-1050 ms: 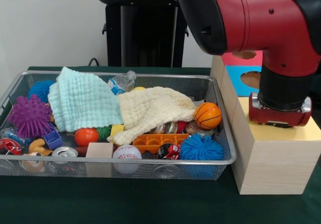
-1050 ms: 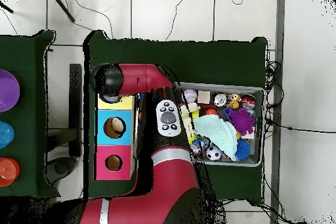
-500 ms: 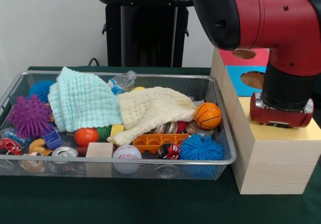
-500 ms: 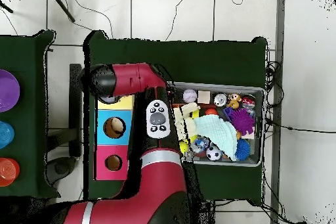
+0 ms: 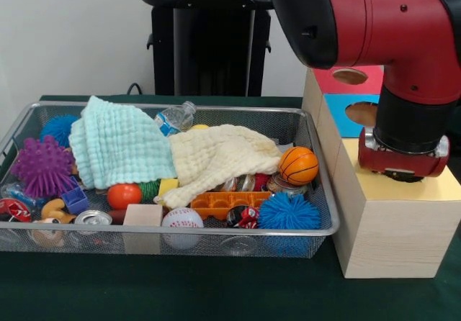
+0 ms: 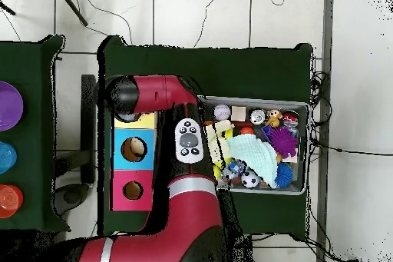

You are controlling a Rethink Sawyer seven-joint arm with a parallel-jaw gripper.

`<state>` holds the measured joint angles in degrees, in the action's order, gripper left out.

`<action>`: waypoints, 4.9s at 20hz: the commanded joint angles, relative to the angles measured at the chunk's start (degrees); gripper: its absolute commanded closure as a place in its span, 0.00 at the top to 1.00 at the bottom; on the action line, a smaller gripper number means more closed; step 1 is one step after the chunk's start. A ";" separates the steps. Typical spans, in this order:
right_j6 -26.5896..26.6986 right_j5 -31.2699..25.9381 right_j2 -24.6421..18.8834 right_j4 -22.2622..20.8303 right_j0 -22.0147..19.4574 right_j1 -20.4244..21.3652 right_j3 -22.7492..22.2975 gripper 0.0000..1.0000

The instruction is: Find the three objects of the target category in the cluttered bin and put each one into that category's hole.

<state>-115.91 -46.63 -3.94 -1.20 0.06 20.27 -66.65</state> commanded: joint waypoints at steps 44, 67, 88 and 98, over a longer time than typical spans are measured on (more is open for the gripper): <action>-2.02 -15.20 -1.36 4.64 -0.06 2.70 1.36 0.00; 1.00 -18.24 -2.03 5.20 -2.99 8.12 -3.49 0.00; -1.08 -9.24 -3.20 -1.08 -3.12 1.56 -0.34 0.00; -2.52 -5.39 -4.33 0.50 -2.01 -0.58 -0.43 0.00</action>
<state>-115.91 -56.15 -4.24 -0.11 -1.93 22.56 -61.67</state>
